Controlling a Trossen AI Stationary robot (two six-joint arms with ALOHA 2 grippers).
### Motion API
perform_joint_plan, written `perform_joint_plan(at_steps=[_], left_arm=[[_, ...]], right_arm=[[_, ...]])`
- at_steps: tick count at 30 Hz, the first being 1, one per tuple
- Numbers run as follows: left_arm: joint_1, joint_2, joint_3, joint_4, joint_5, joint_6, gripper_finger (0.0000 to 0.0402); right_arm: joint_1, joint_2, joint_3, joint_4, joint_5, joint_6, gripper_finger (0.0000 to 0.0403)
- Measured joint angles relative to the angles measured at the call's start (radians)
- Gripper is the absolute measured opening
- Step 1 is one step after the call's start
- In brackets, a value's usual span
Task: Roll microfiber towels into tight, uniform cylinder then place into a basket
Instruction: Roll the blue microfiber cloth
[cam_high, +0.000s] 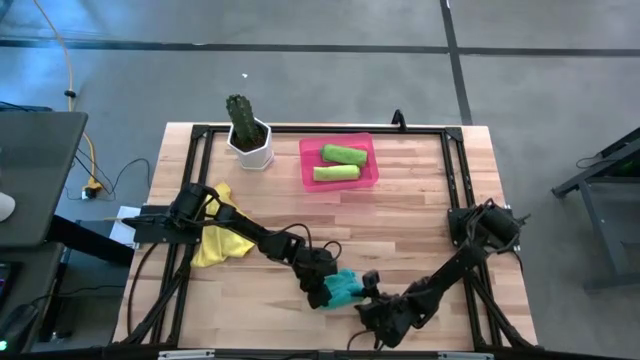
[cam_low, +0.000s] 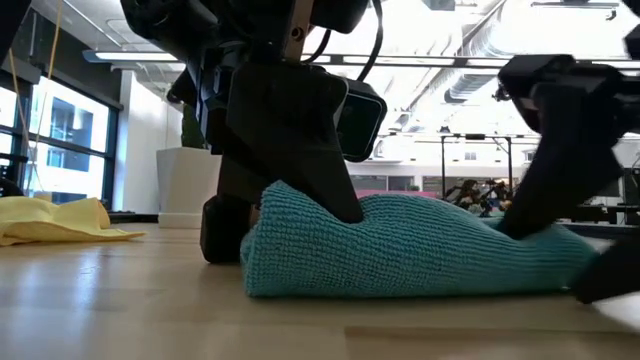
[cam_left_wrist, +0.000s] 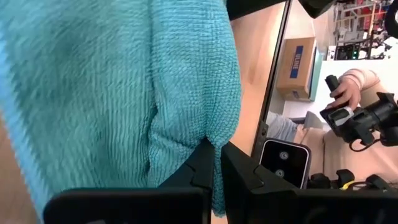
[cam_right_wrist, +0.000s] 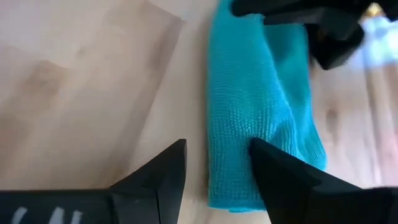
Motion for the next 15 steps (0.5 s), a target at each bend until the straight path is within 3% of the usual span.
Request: perform_joint_plan(at_steps=[15], left_arm=[[0.000,0.000,0.000,0.000,0.007,0.011,0.0005]], right_arm=[[-0.012,-0.003,-0.001,-0.005,0.079,-0.115,0.0171]])
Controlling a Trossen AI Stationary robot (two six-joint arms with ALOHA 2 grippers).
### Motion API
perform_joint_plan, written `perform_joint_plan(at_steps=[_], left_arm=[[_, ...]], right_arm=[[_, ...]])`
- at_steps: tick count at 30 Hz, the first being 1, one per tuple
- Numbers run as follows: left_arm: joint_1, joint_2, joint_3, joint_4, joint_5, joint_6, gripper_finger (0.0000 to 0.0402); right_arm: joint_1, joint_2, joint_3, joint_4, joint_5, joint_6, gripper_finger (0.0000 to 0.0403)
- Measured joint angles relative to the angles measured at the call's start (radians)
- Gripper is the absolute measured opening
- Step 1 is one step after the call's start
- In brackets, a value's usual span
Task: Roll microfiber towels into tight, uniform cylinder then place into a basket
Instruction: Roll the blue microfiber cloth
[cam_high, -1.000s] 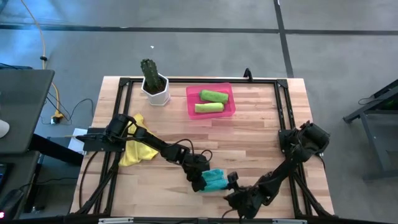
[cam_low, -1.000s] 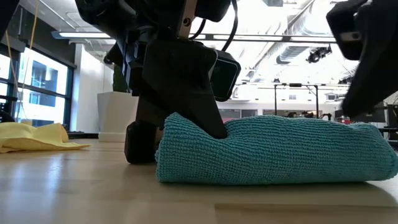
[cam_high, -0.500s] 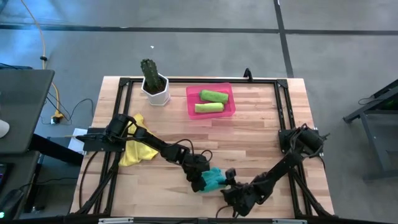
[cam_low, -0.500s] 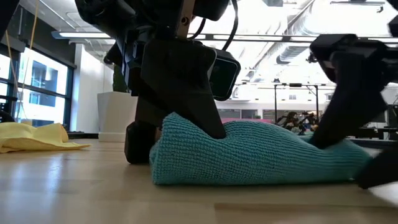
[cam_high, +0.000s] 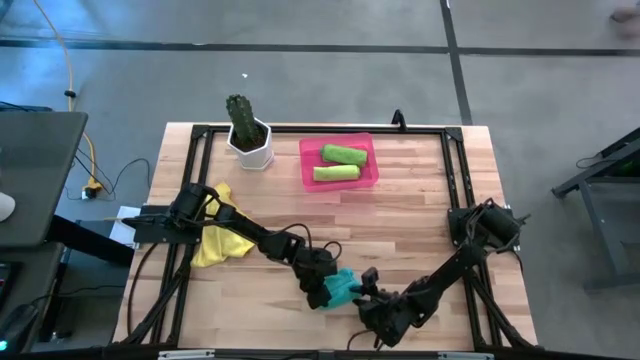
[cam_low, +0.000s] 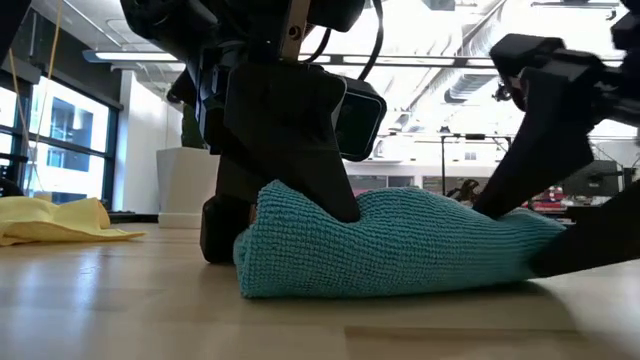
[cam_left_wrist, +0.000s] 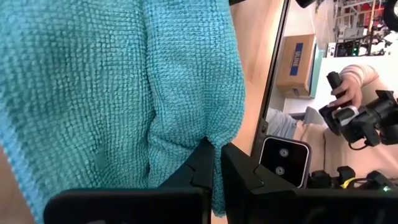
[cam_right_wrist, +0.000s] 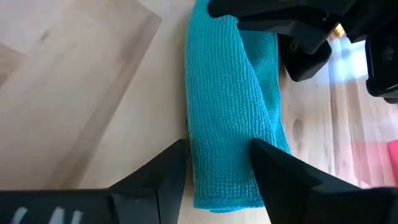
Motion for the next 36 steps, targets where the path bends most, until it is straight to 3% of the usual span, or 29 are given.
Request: perform_joint_plan(at_steps=[5,11,15,19,28,33,36], left_arm=[[0.000,0.000,0.000,0.000,0.010,0.000,0.0005],[0.000,0.000,0.000,-0.001,0.029,0.024,0.0005],[0.000,0.000,-0.001,-0.004,0.035,0.059,0.0006],[0.000,0.000,-0.002,-0.005,0.037,0.096,0.0006],[0.004,-0.034,-0.005,-0.020,0.031,0.231,0.0008],[0.026,-0.081,-0.007,-0.110,0.015,0.363,0.0033],[0.036,-0.113,-0.005,-0.244,-0.012,0.434,0.0061]], right_arm=[[-0.040,0.000,0.000,-0.003,-0.008,-0.015,0.0171],[-0.096,-0.006,0.001,-0.027,-0.140,-0.002,0.0171],[-0.114,-0.007,0.002,-0.027,-0.164,0.015,0.0168],[-0.128,-0.006,0.003,-0.034,-0.201,0.047,0.0136],[-0.150,-0.005,0.005,-0.051,-0.271,0.045,0.0017],[-0.164,-0.006,0.004,-0.056,-0.330,0.071,0.0013],[-0.173,-0.006,0.003,-0.052,-0.348,0.106,0.0008]])
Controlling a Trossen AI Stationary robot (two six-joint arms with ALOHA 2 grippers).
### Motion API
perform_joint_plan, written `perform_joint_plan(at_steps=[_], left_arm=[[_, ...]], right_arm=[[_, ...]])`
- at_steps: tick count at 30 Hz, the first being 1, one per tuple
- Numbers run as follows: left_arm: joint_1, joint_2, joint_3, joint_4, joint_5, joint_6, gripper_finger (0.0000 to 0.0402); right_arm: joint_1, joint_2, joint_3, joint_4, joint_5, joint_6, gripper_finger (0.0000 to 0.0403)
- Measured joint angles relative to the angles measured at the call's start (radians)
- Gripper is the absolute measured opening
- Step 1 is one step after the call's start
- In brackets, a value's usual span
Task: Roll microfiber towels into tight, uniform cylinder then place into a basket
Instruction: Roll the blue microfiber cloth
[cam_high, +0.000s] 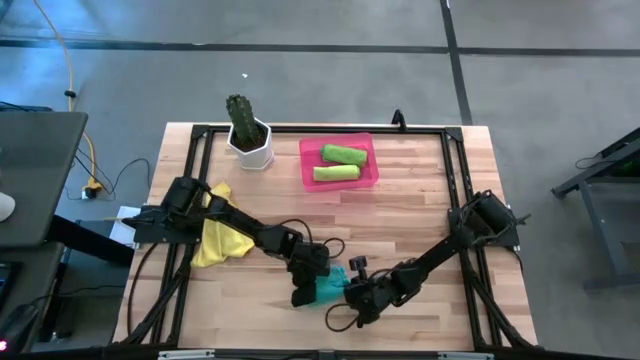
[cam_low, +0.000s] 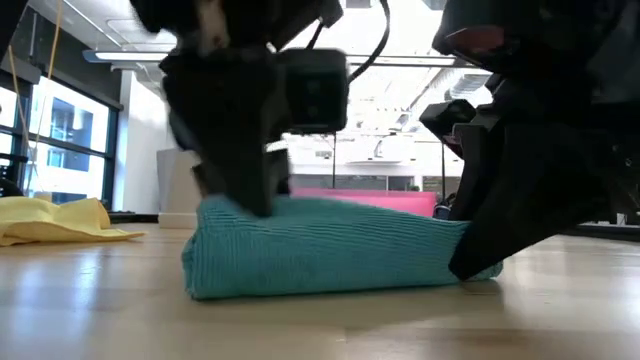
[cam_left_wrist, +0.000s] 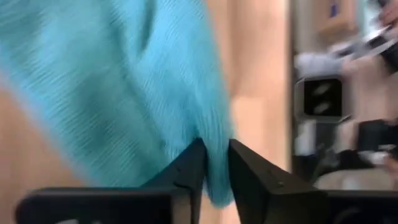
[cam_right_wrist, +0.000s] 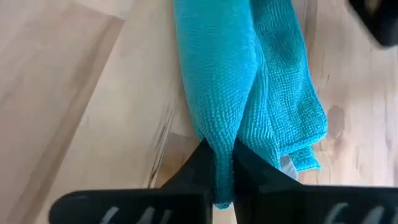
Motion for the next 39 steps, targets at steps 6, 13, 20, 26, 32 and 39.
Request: perform_joint_plan(at_steps=[6,13,20,26,32,39], left_arm=[[0.002,-0.060,0.000,-0.256,-0.064,0.083,0.0112],[-0.028,-0.165,0.000,-0.374,-0.109,0.092,0.0123],[-0.139,-0.282,0.002,-0.467,-0.361,0.057,0.0120],[-0.260,-0.313,0.003,-0.413,-0.667,0.038,0.0120],[-0.349,-0.259,0.002,-0.290,-0.930,0.214,0.0120],[-0.365,-0.134,0.001,-0.124,-1.003,0.294,0.0120]], right_arm=[[-0.045,-0.003,0.000,0.000,-0.124,0.106,0.0005],[-0.127,-0.034,-0.004,0.005,-0.304,0.203,0.0005],[-0.219,-0.044,-0.004,0.034,-0.557,0.258,0.0005],[-0.295,-0.041,-0.005,0.067,-0.723,0.327,0.0005],[-0.361,-0.040,-0.006,0.059,-0.847,0.495,0.0005],[-0.402,-0.040,-0.006,0.041,-0.927,0.595,0.0005]])
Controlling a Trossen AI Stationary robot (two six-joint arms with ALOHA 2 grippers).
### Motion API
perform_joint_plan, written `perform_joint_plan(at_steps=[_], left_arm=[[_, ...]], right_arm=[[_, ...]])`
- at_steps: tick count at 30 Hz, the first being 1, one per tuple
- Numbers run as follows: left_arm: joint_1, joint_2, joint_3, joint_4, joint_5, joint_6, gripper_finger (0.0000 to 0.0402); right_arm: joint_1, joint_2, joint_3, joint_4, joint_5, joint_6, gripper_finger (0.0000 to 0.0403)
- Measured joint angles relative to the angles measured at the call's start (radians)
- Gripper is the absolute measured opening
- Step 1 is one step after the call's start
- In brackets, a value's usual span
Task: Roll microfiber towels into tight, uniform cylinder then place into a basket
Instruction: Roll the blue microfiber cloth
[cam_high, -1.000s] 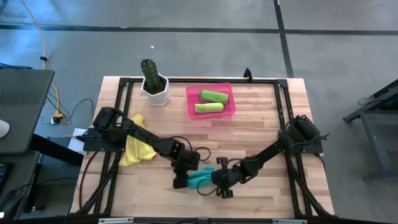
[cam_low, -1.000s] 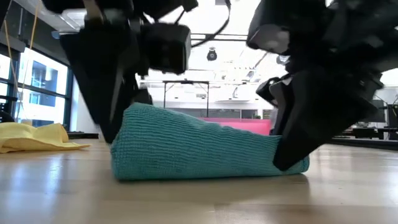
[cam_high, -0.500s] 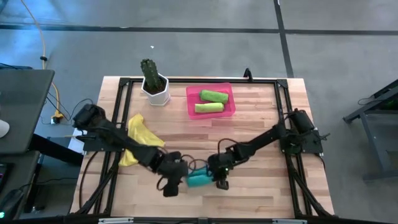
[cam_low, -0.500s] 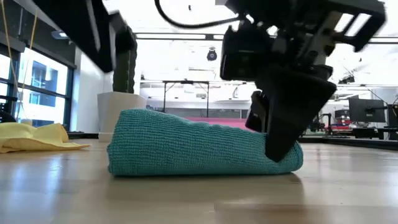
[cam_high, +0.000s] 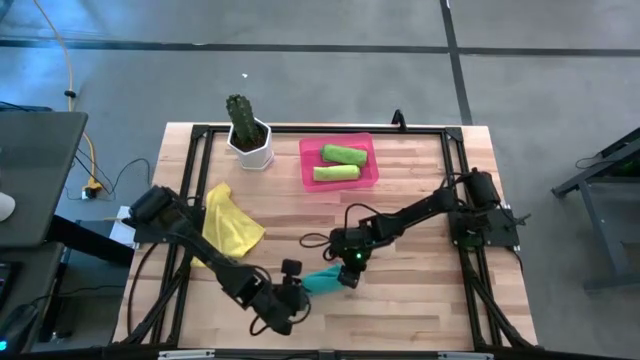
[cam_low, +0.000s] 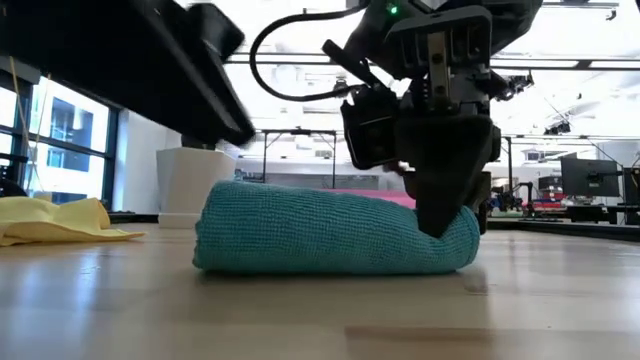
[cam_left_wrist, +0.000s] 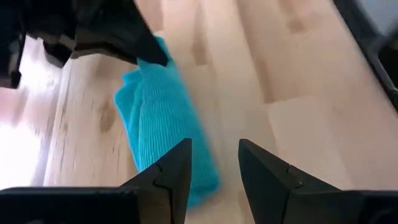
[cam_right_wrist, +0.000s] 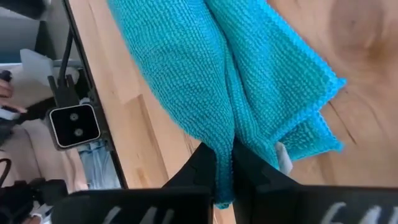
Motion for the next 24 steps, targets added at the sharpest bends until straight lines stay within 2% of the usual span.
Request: perform_joint_plan(at_steps=[5,12,16,19,24], left_arm=[[0.044,0.074,0.001,0.050,0.002,-0.078,0.0132],[0.084,0.133,0.004,0.054,0.161,-0.176,0.0146],[0.085,0.137,0.006,0.042,0.185,-0.243,0.0147],[0.085,0.137,0.006,0.042,0.193,-0.318,0.0147],[0.085,0.137,0.005,0.037,0.211,-0.403,0.0132]], right_arm=[[-0.004,-0.001,0.000,-0.008,-0.002,0.000,0.0005],[-0.004,-0.003,0.002,-0.018,0.005,-0.009,0.0005],[-0.004,-0.003,0.002,-0.015,0.021,-0.102,0.0007],[-0.004,-0.003,0.002,-0.015,0.040,-0.196,0.0030],[-0.013,-0.004,0.006,-0.018,0.029,-0.352,0.0105]])
